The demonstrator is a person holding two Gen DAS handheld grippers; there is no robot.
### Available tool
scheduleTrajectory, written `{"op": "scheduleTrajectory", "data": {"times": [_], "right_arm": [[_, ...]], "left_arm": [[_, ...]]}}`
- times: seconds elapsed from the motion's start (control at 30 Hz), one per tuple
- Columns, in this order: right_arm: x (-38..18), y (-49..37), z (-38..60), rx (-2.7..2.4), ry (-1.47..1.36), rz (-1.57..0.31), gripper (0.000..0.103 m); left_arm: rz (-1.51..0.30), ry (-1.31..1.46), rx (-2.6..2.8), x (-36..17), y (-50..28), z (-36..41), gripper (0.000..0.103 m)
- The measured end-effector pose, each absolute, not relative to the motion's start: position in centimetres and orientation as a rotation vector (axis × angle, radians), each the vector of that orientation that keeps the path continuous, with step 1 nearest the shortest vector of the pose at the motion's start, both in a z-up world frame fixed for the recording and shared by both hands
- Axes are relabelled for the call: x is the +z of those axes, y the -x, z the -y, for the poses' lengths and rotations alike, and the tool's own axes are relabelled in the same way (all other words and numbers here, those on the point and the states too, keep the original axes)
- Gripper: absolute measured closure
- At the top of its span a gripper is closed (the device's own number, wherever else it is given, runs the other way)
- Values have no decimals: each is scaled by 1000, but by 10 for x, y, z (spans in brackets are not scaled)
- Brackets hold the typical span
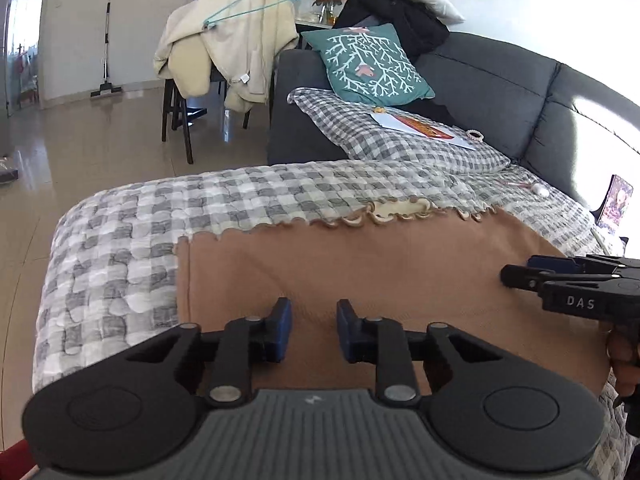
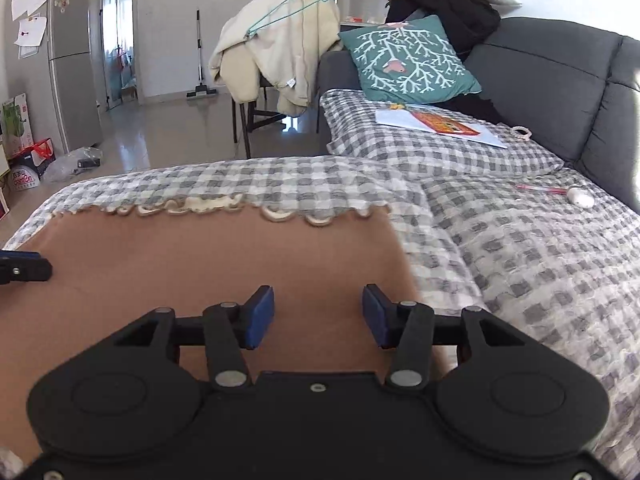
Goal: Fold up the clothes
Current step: 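Move both grippers over the folded sweater's ruffled edge, then grasp the folded sweater's edge with both grippers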
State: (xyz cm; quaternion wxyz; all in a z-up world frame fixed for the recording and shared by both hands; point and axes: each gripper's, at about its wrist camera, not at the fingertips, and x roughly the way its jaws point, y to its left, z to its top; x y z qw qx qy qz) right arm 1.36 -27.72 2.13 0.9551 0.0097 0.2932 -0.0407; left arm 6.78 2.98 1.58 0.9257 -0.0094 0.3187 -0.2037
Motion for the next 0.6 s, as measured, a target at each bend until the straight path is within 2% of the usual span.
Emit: {"op": "scheduleTrajectory", "data": {"times": [0.03, 0.07, 0.27, 0.3, 0.33, 0.37, 0.5, 0.6], "right_arm": [[18, -13, 288, -93, -39, -602, 46], [17, -12, 299, -74, -91, -606, 43], [29, -3, 334, -8, -242, -639, 43], [33, -1, 339, 13, -261, -643, 43], [37, 2, 344, 49, -290, -645, 43], [40, 4, 350, 91, -324, -654, 43], [42, 6, 371, 221, -441, -738, 43], [37, 7, 381, 255, -488, -799, 42]], "left_arm": [[-649, 18, -409, 15, -65, -38, 72], [-646, 19, -395, 13, -64, -46, 58], [-673, 66, -405, 22, -55, -65, 57], [-697, 90, -408, 25, -56, -68, 52], [-766, 150, -416, 32, -58, -77, 32], [-821, 208, -448, 33, -61, -86, 27], [-962, 437, -576, 30, -69, -118, 26], [-1016, 496, -599, 25, -75, -130, 25]]}}
